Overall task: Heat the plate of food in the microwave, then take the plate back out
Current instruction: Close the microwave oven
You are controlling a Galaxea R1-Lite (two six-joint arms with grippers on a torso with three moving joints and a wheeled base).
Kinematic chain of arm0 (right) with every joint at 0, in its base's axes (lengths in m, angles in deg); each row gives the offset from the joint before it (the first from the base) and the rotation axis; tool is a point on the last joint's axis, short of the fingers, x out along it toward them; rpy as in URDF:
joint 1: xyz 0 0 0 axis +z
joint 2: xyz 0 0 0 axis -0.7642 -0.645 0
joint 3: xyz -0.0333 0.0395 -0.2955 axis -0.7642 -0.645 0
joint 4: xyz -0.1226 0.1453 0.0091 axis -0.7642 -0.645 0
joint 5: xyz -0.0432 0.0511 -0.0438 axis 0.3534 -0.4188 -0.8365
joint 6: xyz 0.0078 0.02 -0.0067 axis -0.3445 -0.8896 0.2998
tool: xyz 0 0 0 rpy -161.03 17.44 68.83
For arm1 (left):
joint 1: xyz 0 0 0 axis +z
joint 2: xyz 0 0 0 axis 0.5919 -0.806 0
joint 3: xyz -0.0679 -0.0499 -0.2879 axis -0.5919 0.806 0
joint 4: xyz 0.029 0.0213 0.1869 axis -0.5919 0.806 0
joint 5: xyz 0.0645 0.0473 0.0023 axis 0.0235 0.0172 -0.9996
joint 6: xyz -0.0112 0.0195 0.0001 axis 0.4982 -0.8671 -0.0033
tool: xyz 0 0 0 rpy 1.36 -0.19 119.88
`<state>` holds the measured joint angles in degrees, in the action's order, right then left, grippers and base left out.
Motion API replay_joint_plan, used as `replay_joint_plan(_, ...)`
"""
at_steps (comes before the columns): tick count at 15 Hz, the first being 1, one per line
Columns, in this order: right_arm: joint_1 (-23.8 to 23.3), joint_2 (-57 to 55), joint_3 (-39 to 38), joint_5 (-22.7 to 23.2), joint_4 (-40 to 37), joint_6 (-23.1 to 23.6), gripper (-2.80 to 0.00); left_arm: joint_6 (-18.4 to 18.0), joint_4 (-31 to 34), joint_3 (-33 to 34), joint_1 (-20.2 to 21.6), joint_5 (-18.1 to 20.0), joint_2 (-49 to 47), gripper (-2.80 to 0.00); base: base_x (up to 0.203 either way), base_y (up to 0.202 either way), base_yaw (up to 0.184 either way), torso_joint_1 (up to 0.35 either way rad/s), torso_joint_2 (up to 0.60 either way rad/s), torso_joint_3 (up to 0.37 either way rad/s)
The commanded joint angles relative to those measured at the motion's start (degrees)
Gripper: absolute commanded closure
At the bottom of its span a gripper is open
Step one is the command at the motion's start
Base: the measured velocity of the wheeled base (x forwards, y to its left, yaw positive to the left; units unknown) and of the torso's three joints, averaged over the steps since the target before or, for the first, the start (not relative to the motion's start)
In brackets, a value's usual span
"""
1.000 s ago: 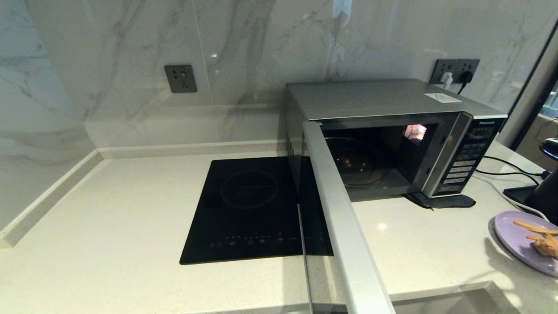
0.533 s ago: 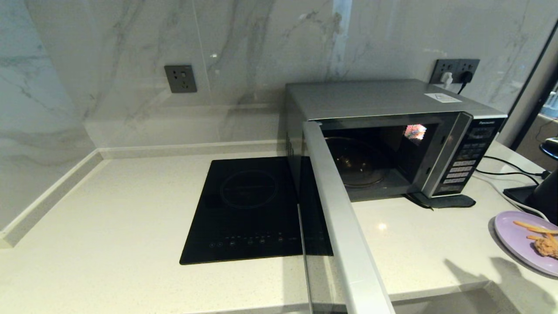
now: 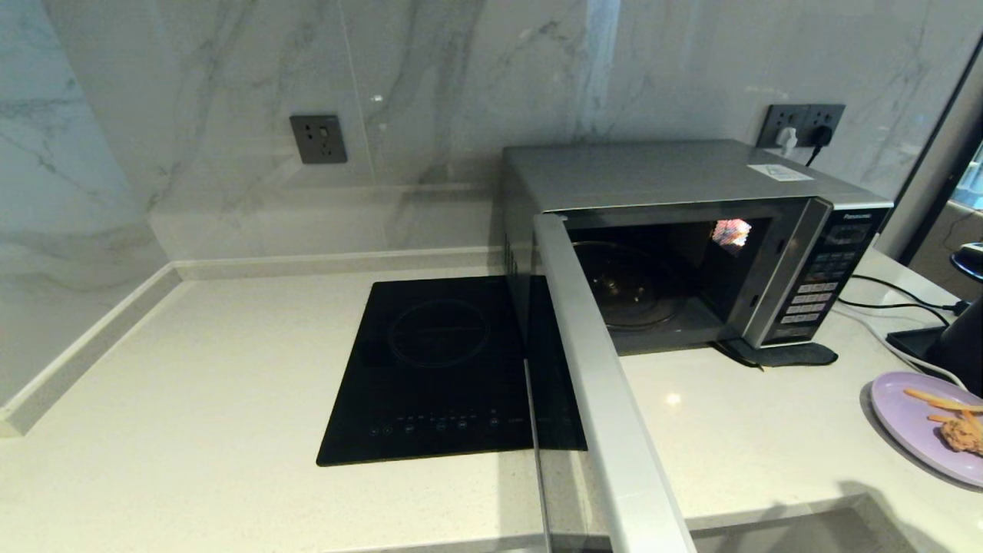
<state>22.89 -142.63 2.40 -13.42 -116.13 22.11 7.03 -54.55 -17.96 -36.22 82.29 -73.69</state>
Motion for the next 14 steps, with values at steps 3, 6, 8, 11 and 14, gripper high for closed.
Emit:
replay_joint_plan(3,16.3,1.0,1.0,-2.5,-0.1,-0.5,0.00,0.0,0.0,0.0,0.0,0.0,-0.1,0.00,0.000,0.000,0.000,0.000,0.00,0.000)
replay_joint_plan(6,30.6,-0.7,4.5,-5.3,1.9,-0.7,0.00,0.0,0.0,0.0,0.0,0.0,-0.1,0.00,0.000,0.000,0.000,0.000,0.00,0.000)
replay_joint_plan(8,40.7,-2.4,6.5,-6.5,4.0,-1.4,0.00,0.1,0.0,0.0,0.0,0.0,-0.1,0.00,0.000,0.000,0.000,0.000,0.00,0.000)
replay_joint_plan(11,54.3,-8.2,9.9,-6.9,8.5,-2.2,0.00,0.0,0.0,0.0,0.0,0.0,-0.1,0.00,0.000,0.000,0.000,0.000,0.00,0.000)
replay_joint_plan(14,62.0,-17.8,17.6,-7.8,10.6,-2.8,0.00,0.0,0.0,0.0,0.0,0.0,-0.1,0.00,0.000,0.000,0.000,0.000,0.00,0.000)
